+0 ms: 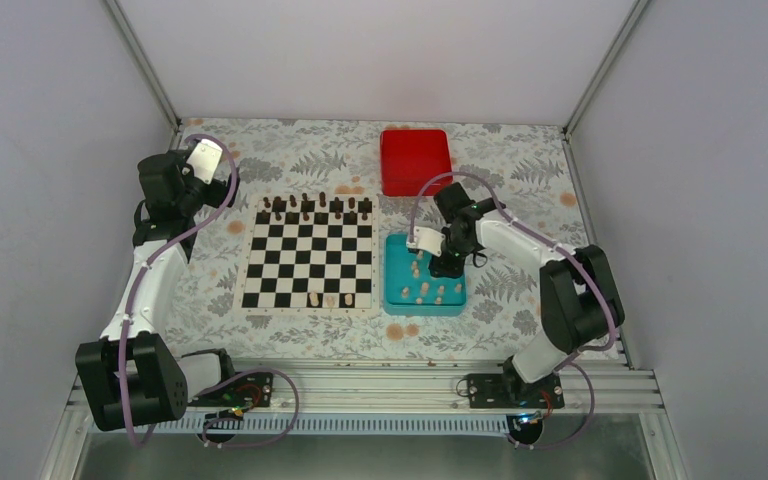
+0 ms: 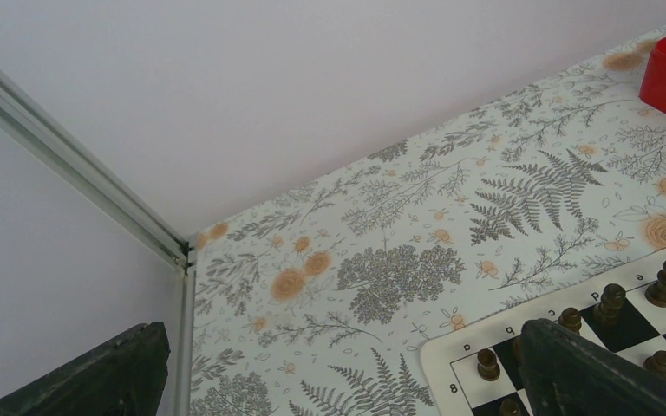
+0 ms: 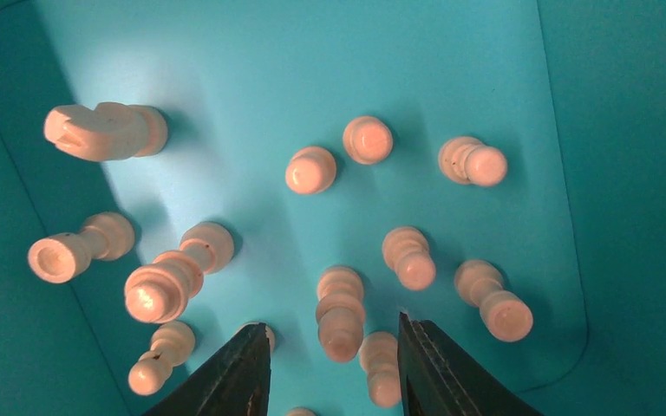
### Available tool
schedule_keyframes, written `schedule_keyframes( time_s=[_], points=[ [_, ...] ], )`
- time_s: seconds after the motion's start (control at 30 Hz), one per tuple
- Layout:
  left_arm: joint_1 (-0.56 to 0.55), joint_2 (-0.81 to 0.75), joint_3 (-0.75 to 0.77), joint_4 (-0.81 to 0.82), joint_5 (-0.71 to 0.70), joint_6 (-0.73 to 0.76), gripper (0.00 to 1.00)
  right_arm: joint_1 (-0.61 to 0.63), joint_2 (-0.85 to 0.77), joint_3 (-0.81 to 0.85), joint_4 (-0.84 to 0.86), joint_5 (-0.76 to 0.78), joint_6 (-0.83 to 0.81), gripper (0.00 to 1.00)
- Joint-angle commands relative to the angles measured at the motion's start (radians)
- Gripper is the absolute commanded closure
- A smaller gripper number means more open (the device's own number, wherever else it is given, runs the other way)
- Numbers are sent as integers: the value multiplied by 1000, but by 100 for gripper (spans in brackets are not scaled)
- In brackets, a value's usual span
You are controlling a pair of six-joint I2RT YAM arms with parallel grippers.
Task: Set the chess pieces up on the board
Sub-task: Pick up the chess piece from the storage box.
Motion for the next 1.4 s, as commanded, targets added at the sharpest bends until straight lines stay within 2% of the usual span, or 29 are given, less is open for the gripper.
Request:
schedule_keyframes(
  time_s=[0.0, 0.6, 0.93, 1.17, 1.37],
  points=[
    [8, 5, 1, 2, 20, -1, 0, -6, 29, -7, 25, -24, 10, 60],
    [8, 1, 1, 1, 27, -4, 0, -6, 55, -31, 55, 7, 15, 68],
    [8, -8, 0, -2, 29, -4, 0, -6, 27, 19, 10, -9, 15, 87],
    [8, -16, 3, -4, 27, -4, 0, 32, -22, 225, -164, 24, 22, 91],
    [9, -22, 10, -4, 24, -4, 0, 178, 39, 555, -297, 43, 31, 92]
  ],
)
